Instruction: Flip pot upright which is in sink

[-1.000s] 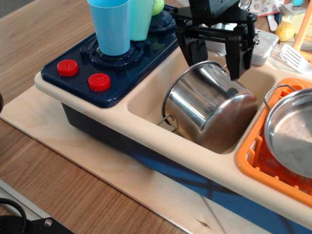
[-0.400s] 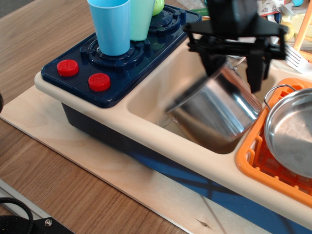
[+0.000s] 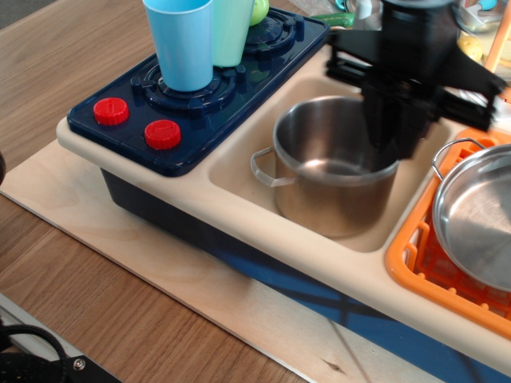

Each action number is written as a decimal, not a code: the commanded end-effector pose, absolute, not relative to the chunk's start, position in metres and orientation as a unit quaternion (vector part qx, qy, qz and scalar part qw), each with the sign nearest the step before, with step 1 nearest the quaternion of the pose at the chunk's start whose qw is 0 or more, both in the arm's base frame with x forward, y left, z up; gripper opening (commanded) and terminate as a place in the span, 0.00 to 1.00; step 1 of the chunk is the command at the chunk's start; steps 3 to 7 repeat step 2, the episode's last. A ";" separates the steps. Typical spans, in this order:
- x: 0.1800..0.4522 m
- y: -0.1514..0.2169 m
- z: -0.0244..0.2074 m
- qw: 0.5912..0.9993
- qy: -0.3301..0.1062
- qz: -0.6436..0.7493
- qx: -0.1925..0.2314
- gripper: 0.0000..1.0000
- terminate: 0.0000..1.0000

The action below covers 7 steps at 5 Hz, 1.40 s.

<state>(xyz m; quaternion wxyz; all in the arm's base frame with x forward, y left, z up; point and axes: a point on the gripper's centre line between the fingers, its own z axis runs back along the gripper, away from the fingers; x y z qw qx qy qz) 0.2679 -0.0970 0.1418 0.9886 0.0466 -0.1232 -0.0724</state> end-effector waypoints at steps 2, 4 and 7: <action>0.277 -0.095 0.155 0.980 -0.153 -0.095 0.087 1.00 1.00; 0.277 -0.095 0.155 0.980 -0.153 -0.095 0.087 1.00 1.00; 0.277 -0.095 0.155 0.980 -0.153 -0.095 0.087 1.00 1.00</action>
